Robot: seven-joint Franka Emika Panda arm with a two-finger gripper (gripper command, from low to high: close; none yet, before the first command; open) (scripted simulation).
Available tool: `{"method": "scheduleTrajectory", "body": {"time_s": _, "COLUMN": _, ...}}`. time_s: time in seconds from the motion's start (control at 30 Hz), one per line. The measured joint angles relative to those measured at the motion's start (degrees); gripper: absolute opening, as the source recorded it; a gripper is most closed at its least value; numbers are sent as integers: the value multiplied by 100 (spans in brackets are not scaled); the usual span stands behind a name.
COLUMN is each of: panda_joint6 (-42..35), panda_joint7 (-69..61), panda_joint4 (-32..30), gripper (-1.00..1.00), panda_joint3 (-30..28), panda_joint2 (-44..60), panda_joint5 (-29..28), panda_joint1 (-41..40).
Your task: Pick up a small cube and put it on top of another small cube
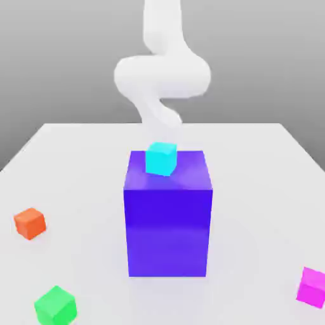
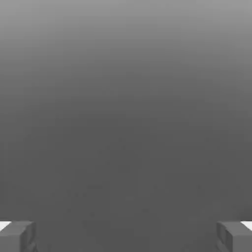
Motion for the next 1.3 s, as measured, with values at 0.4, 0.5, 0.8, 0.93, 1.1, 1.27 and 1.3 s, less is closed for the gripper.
{"method": "scheduleTrajectory", "body": {"time_s": 0.4, "panda_joint6": 797, "panda_joint7": -848, "panda_joint4": -58, "gripper": 0, "panda_joint3": 604, "panda_joint2": 2524, "panda_joint5": -301, "panda_joint1": 695}}
{"method": "scheduleTrajectory", "body": {"time_s": 0.5, "panda_joint6": 997, "panda_joint7": -1041, "panda_joint4": -73, "gripper": 0, "panda_joint3": 767, "panda_joint2": 3147, "panda_joint5": -397, "panda_joint1": 853}}
{"method": "scheduleTrajectory", "body": {"time_s": 0.8, "panda_joint6": 1579, "panda_joint7": -1559, "panda_joint4": -113, "gripper": 0, "panda_joint3": 1127, "panda_joint2": 5029, "panda_joint5": -773, "panda_joint1": 1476}}
{"method": "scheduleTrajectory", "body": {"time_s": 0.93, "panda_joint6": 1835, "panda_joint7": -1768, "panda_joint4": -129, "gripper": 0, "panda_joint3": 1291, "panda_joint2": 5870, "panda_joint5": -969, "panda_joint1": 1710}}
{"method": "scheduleTrajectory", "body": {"time_s": 1.1, "panda_joint6": 2532, "panda_joint7": -1546, "panda_joint4": 63, "gripper": -100, "panda_joint3": 977, "panda_joint2": 6908, "panda_joint5": -1383, "panda_joint1": 2043}}
{"method": "scheduleTrajectory", "body": {"time_s": 1.27, "panda_joint6": 2527, "panda_joint7": -1544, "panda_joint4": 63, "gripper": -100, "panda_joint3": 979, "panda_joint2": 6907, "panda_joint5": -1385, "panda_joint1": 2041}}
{"method": "scheduleTrajectory", "body": {"time_s": 1.3, "panda_joint6": 2605, "panda_joint7": -1516, "panda_joint4": 87, "gripper": -100, "panda_joint3": 933, "panda_joint2": 7008, "panda_joint5": -1425, "panda_joint1": 2080}}
